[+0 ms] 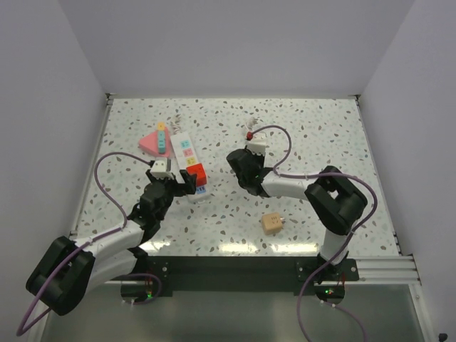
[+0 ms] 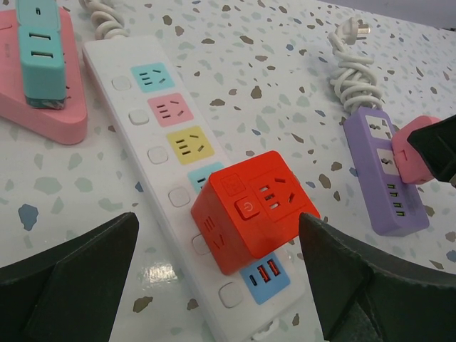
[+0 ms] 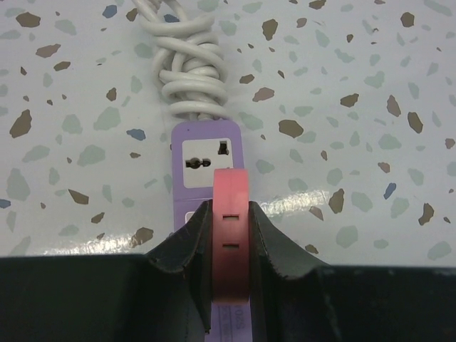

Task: Insert the plug

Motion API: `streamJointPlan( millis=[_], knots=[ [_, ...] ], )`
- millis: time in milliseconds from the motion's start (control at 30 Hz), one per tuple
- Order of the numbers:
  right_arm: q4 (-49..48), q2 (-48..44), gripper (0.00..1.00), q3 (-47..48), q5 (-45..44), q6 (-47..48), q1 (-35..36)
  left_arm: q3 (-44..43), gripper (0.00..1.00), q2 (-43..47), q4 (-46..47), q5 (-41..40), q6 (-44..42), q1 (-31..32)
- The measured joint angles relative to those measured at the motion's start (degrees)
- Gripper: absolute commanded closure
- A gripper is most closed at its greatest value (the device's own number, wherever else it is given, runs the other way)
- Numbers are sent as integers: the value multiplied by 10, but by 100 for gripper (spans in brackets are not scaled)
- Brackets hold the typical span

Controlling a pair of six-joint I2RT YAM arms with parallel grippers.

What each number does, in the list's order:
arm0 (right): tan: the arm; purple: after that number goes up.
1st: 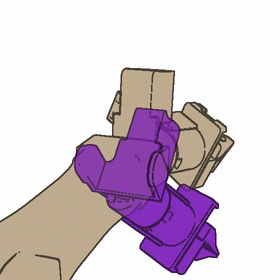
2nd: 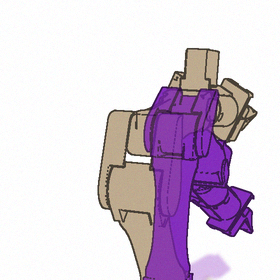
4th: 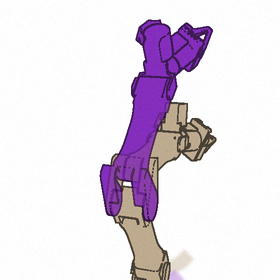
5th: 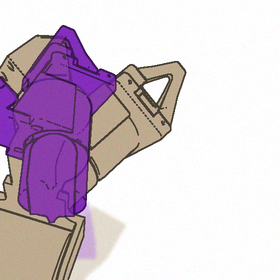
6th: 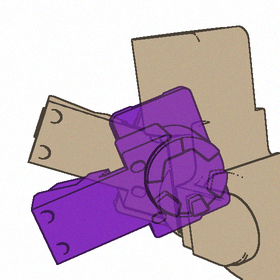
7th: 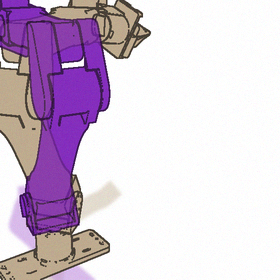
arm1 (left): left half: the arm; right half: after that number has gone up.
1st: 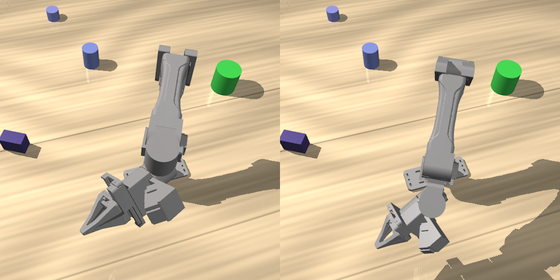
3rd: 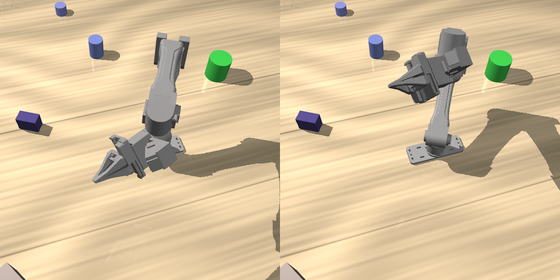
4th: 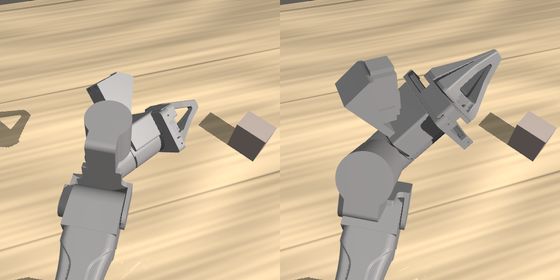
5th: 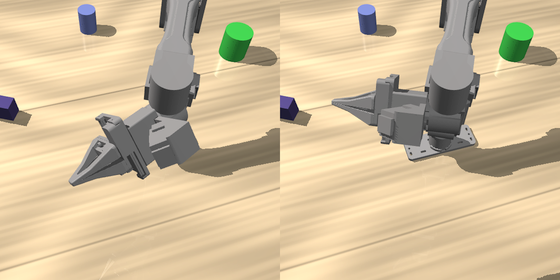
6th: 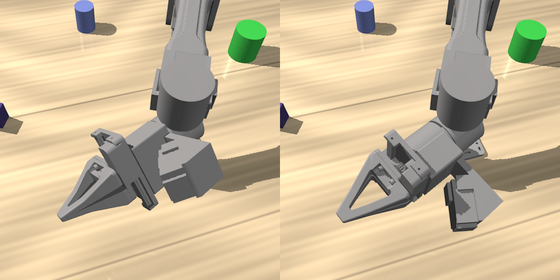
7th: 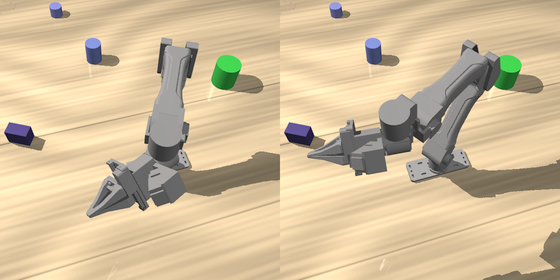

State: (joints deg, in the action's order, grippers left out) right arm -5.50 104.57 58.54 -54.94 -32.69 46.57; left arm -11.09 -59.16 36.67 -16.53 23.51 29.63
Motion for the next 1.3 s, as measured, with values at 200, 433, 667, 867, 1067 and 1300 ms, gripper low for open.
streamJointPlan(
  millis=[200,433,667,867,1067,1300],
  knots=[
    [7,-10,35,-14,69,36,-4,0,0,2,0,0,-2,7],
    [2,-87,18,-50,134,71,-4,-2,1,4,5,-63,-52,138],
    [-23,-244,11,-108,155,89,-4,10,2,8,55,-54,-92,197],
    [-31,-361,3,-182,158,90,-19,16,2,-43,141,-9,-137,300],
    [-37,-427,1,-247,188,89,-57,-1,1,-176,231,64,-159,363],
    [-49,-433,1,-273,229,89,-87,-89,1,-316,285,113,-174,402]
  ],
)
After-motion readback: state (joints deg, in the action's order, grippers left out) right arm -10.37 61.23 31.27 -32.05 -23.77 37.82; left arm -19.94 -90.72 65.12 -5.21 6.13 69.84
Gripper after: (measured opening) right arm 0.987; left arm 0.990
